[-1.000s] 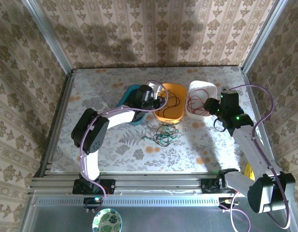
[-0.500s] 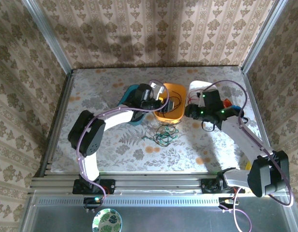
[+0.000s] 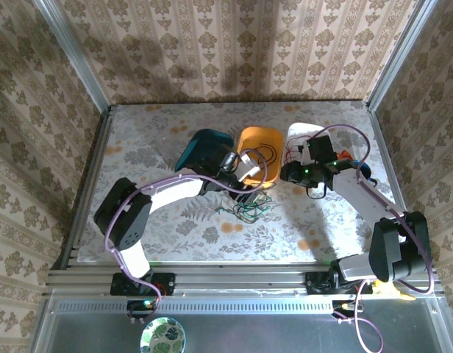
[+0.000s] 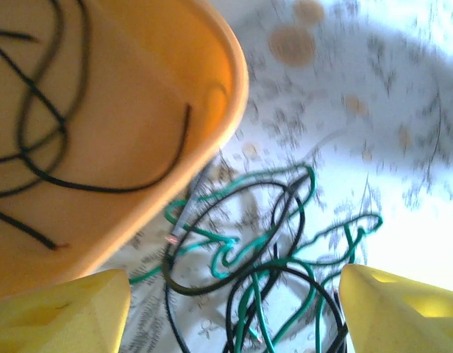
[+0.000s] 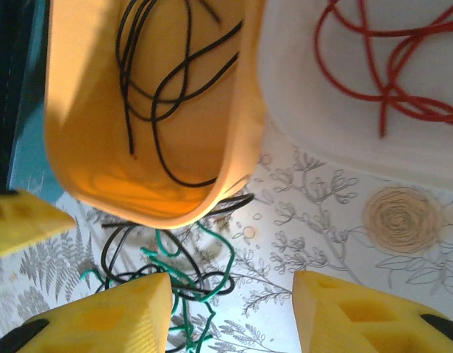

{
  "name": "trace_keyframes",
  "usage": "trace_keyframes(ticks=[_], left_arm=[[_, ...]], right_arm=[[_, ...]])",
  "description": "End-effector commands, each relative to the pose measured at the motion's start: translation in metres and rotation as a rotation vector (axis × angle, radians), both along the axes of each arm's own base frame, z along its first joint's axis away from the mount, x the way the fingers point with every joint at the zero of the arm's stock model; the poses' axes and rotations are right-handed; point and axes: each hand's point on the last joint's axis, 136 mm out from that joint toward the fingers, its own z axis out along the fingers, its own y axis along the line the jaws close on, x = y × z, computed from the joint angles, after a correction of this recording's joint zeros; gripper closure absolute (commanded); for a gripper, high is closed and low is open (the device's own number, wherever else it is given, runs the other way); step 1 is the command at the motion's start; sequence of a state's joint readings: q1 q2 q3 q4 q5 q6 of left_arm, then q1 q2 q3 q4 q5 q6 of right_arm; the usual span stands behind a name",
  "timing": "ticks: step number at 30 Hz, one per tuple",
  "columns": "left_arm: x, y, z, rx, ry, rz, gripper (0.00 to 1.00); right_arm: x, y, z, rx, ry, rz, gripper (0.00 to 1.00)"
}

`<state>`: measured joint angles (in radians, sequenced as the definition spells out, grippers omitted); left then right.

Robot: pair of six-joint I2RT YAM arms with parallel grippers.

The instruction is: Untangle the cables

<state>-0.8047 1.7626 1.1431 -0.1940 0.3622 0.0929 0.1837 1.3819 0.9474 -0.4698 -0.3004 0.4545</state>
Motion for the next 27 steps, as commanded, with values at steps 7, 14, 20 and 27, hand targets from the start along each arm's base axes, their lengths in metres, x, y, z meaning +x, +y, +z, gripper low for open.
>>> trace_keyframes(ticks=[7,14,20,27], left_arm=[[0.010,0.002,-0.016,0.124,-0.112,-0.122,0.25],[0.022,-0.008,-0.027,0.149,-0.186,-0.116,0.32],[0.021,-0.017,-0.028,0.144,-0.208,-0.135,0.51],[0.005,-0.023,-0.008,0.118,-0.211,-0.182,1.00]], right_arm=[[-0.006,-0.001,0.008,0.049,0.000,-0.026,0.51],[-0.005,-0.001,0.011,0.054,-0.002,-0.029,0.52],[-0.007,-0.002,0.010,0.050,0.001,-0.025,0.52],[-0.008,-0.003,0.008,0.046,0.007,-0.034,0.52]])
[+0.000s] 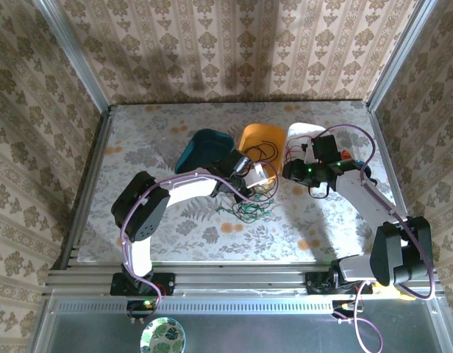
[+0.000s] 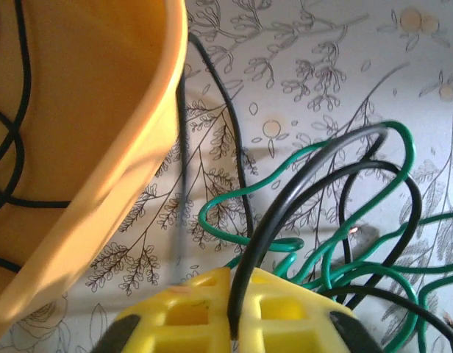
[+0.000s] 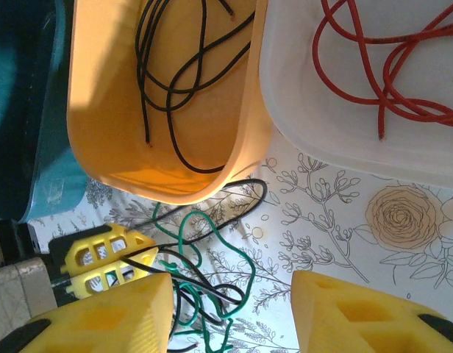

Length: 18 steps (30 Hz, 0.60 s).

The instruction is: Untangle the cables

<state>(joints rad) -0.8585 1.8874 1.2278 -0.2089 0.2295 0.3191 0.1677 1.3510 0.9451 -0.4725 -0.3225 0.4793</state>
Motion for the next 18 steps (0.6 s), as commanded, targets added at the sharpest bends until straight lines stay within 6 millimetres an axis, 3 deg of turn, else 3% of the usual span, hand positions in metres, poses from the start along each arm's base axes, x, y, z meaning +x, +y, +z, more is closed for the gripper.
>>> trace_keyframes(ticks=[1,11,18], left_arm=[[-0.008,-0.006,0.028,-0.032,-0.027,-0.042,1.00],[-0.009,0.000,0.112,-0.236,-0.079,0.067,1.00],[0.002,0.002,0.156,-0.398,-0.037,0.120,1.00]], right_arm=[[-0.007,-0.002,-0.003,0.009,0.020,-0.011,0.52],[-0.002,-0.003,0.004,-0.013,-0.017,0.002,0.51],[-0.003,0.002,0.009,0.019,-0.055,0.024,0.48]])
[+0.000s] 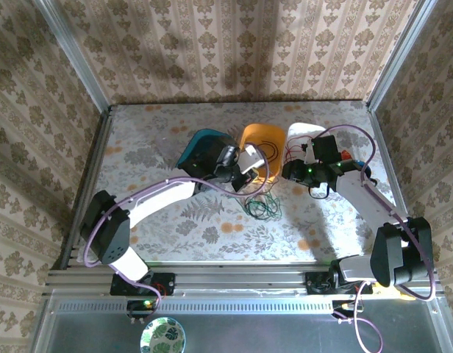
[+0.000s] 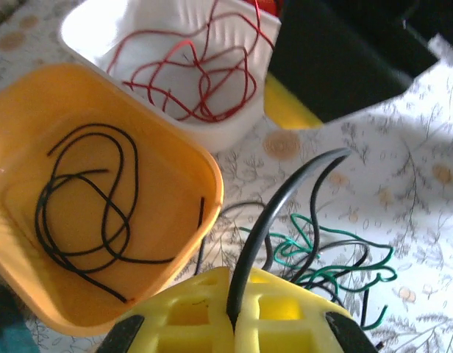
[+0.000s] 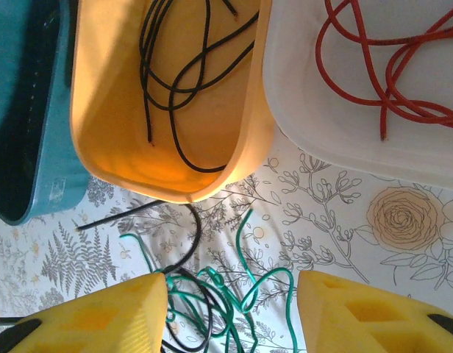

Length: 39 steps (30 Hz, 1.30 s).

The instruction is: Untangle the cables

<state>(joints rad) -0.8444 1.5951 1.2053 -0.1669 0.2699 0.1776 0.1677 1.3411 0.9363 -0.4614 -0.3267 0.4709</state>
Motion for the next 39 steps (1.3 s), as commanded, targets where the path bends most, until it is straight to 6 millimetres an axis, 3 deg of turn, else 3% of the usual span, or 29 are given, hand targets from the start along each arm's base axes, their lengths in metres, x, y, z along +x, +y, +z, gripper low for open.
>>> trace_keyframes(ticks=[1,7,15,20,25,30,34,39], left_arm=[[0.006,-0.001,0.034,-0.144,0.062,0.020,1.00],[0.001,-0.002,0.065,-0.193,0.068,-0.022,1.00],[0.005,0.012,0.148,-0.406,0.040,-0.024,1.00],[0.007,0.024,0.191,-0.531,0.024,-0.048,1.00],[0.011,0.032,0.217,-0.576,-0.029,-0.047,1.00],[0.024,0.031,0.225,-0.585,-0.056,-0.020,1.00],[0.067,0.033,0.210,-0.569,-0.038,0.130,1.00],[0.121,0.031,0.176,-0.535,0.037,0.271,1.00]], right_arm=[[-0.002,0.000,0.008,0.010,-0.046,0.007,0.48],[-0.003,-0.024,0.009,-0.085,-0.075,-0.079,0.47],[-0.004,-0.064,0.010,-0.126,-0.107,-0.272,0.45],[-0.005,-0.071,0.009,-0.123,-0.102,-0.302,0.45],[-0.005,-0.069,0.007,-0.108,-0.109,-0.297,0.45],[-0.005,-0.064,0.009,-0.084,-0.112,-0.278,0.45],[-0.004,-0.056,0.011,-0.059,-0.112,-0.239,0.45],[-0.006,-0.056,0.010,-0.060,-0.109,-0.232,0.44]])
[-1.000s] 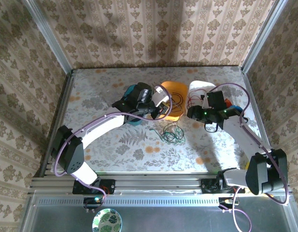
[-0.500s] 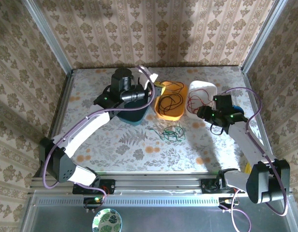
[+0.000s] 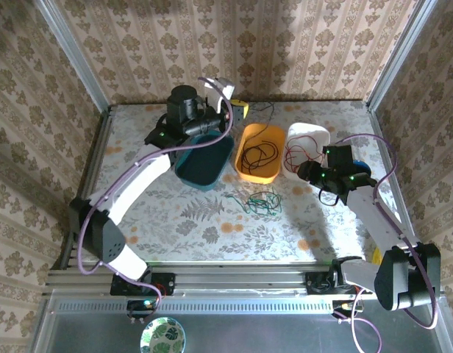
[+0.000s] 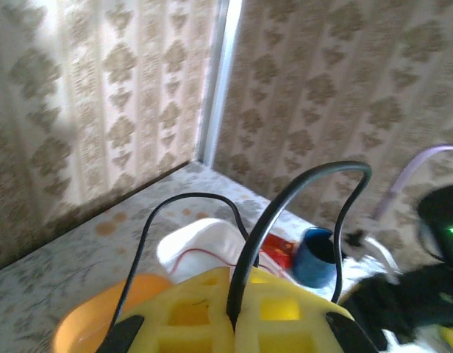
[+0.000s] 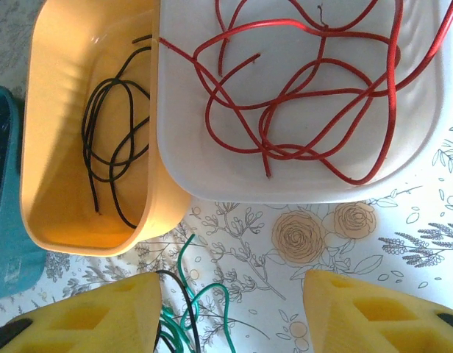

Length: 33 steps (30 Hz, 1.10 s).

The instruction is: Untangle the cables

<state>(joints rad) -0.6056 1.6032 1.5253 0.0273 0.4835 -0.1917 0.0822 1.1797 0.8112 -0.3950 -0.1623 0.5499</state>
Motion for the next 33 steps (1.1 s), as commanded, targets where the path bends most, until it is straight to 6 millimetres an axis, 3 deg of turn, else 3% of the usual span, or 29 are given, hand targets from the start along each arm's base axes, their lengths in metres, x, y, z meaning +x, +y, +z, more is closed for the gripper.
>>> trace_keyframes(ticks=[1,6,11,14,15,18,20,23,25,33], left_arm=[[0.036,-0.002,-0.023,0.012,0.077,0.082,1.00],[0.062,-0.021,-0.064,0.038,0.137,0.073,1.00],[0.089,-0.037,-0.134,0.094,0.267,0.102,1.00],[0.092,-0.051,-0.178,0.175,0.331,0.104,1.00],[0.091,-0.055,-0.188,0.203,0.331,0.106,0.96],[0.080,-0.064,-0.195,0.264,0.299,0.109,0.34],[0.072,-0.062,-0.183,0.252,0.254,0.120,0.20],[0.054,-0.048,-0.169,0.233,0.218,0.128,0.16],[0.038,-0.039,-0.170,0.248,0.213,0.119,0.16],[-0.046,-0.022,-0.227,0.433,0.288,-0.038,0.16]], right_arm=[[-0.001,0.002,0.003,0.007,-0.015,0.018,0.45],[-0.004,0.002,0.003,0.009,-0.002,0.022,0.45],[-0.006,0.001,0.006,0.002,-0.009,0.022,0.44],[-0.007,0.003,0.007,0.004,-0.004,0.035,0.44],[-0.007,0.004,0.007,0.005,-0.004,0.042,0.44],[-0.008,0.009,0.007,0.009,0.002,0.072,0.44],[-0.011,0.018,0.004,-0.007,0.014,0.115,0.44],[-0.018,0.041,-0.005,-0.050,0.048,0.226,0.44],[-0.023,0.055,-0.014,-0.084,0.076,0.301,0.45],[-0.033,0.083,-0.052,-0.178,0.239,0.487,0.49]])
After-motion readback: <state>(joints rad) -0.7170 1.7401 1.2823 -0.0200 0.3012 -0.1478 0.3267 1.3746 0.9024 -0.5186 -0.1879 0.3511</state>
